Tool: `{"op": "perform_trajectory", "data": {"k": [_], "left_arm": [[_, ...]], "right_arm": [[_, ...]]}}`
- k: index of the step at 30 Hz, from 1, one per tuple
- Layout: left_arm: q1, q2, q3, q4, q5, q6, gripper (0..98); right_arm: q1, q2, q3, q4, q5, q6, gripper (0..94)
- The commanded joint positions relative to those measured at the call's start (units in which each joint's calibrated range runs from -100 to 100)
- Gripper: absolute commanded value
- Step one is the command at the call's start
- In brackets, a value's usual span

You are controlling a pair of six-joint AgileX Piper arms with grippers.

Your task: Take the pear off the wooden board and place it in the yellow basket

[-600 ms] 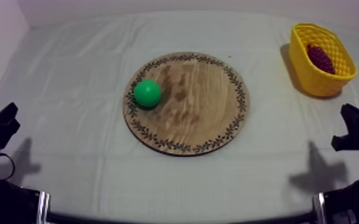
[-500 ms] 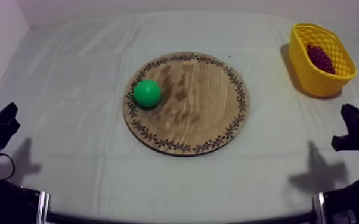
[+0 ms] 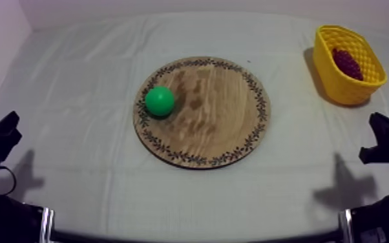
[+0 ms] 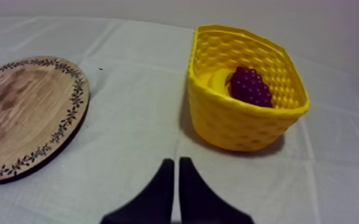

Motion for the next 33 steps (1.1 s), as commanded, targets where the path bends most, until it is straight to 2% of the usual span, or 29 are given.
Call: {"op": "perform_trajectory", "data": {"k": [1,33], "left_arm": [[0.0,0.0,0.0,-0.02,0.0,0.0,0.1],[0.0,0.0,0.0,-0.02,0.0,0.0,0.1]], "right_arm": [[0.0,0.0,0.0,0.0,0.0,0.0,0.5],[0.0,0.0,-0.1,-0.1,-0.5,0.5,0.4]]}}
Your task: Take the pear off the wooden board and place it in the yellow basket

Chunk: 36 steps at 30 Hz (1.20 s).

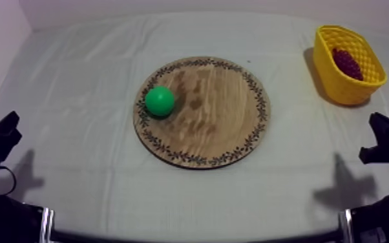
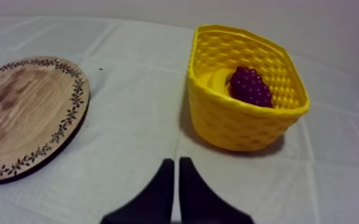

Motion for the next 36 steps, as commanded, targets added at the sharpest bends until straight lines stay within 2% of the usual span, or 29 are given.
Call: {"op": "perform_trajectory", "data": {"k": [1,9,16,18,25,36], "left_arm": [[0.0,0.0,0.0,-0.02,0.0,0.0,0.1],[0.0,0.0,0.0,-0.02,0.0,0.0,0.1],[0.0,0.0,0.0,-0.02,0.0,0.0,0.1],[0.0,0.0,0.0,-0.02,0.0,0.0,0.1],[0.0,0.0,0.0,-0.02,0.0,0.0,0.1],[0.0,0.0,0.0,-0.02,0.0,0.0,0.1]], "right_arm": [[0.1,0.0,-0.2,-0.3,-1.0,1.0,0.4],[-1.3,6.2,-9.7,-1.4,-1.7,4.3,0.4],[-5.5,24.6,-34.7,-1.8,6.5,3.7,0.7],[-8.4,30.6,-42.9,-0.5,9.3,2.0,0.7],[-19.4,52.8,-69.1,7.5,20.5,-7.0,0.7],[-29.1,80.9,-97.3,15.5,38.5,-15.8,0.5]]}}
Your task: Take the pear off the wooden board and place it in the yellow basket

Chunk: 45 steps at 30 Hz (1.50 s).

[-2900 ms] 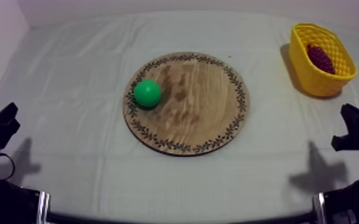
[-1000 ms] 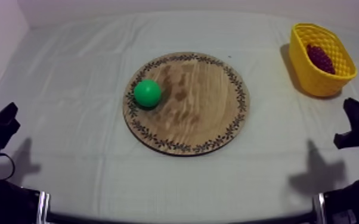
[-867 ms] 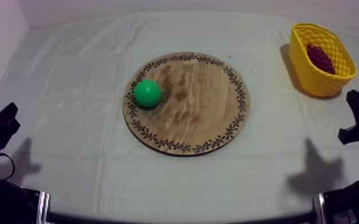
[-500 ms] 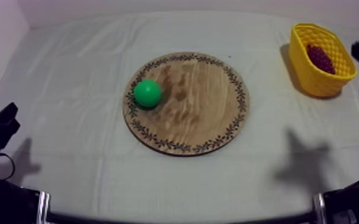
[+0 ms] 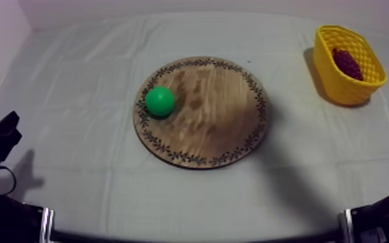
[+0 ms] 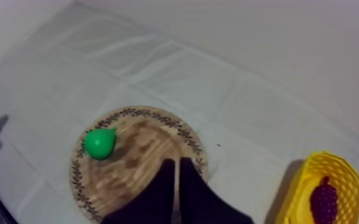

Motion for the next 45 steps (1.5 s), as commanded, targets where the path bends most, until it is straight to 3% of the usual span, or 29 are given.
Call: {"op": "perform_trajectory", "data": {"k": [1,6,15,28,35,45], "left_arm": [[0.0,0.0,0.0,-0.02,0.0,0.0,0.1],[0.0,0.0,0.0,-0.02,0.0,0.0,0.1],[0.0,0.0,0.0,-0.02,0.0,0.0,0.1],[0.0,0.0,0.0,-0.02,0.0,0.0,0.1],[0.0,0.0,0.0,-0.02,0.0,0.0,0.1],[0.0,0.0,0.0,-0.02,0.0,0.0,0.1]], "right_arm": [[-2.8,12.3,-12.3,1.5,5.5,-2.6,0.5],[-6.4,22.5,-20.8,3.3,12.5,-6.2,0.4],[-10.8,37.0,-36.0,4.1,23.1,-12.9,0.3],[-14.7,48.0,-43.0,5.1,25.6,-22.4,0.2],[-14.8,52.4,-39.5,4.8,25.8,-23.8,0.2],[-12.5,59.5,-43.7,2.8,25.9,-20.4,0.2]]}}
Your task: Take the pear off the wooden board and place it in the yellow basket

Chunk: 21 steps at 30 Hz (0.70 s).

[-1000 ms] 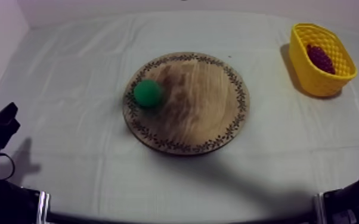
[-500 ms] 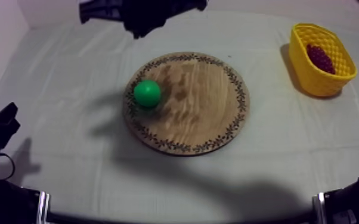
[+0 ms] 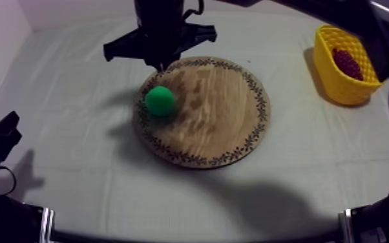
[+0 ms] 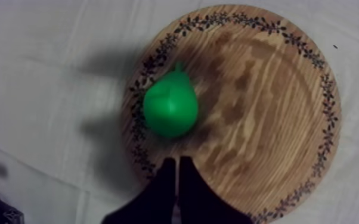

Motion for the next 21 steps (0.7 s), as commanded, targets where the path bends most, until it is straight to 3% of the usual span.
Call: {"op": "perform_trajectory", "data": {"k": [1,8,10,17,21], "left_arm": [[0.0,0.0,0.0,-0.02,0.0,0.0,0.1],[0.0,0.0,0.0,-0.02,0.0,0.0,0.1],[0.0,0.0,0.0,-0.02,0.0,0.0,0.1],[0.0,0.0,0.0,-0.02,0.0,0.0,0.1],[0.0,0.0,0.0,-0.02,0.0,0.0,0.1]], "right_arm": [[0.7,1.5,-1.2,-0.9,0.2,0.9,0.2],[2.0,3.9,-2.9,-3.0,0.2,2.6,0.5],[2.0,4.1,-3.1,-3.4,0.2,3.0,4.5],[1.4,4.2,-3.4,-4.1,0.2,3.0,38.9],[1.4,4.4,-3.4,-4.4,0.2,1.9,53.8]]}}
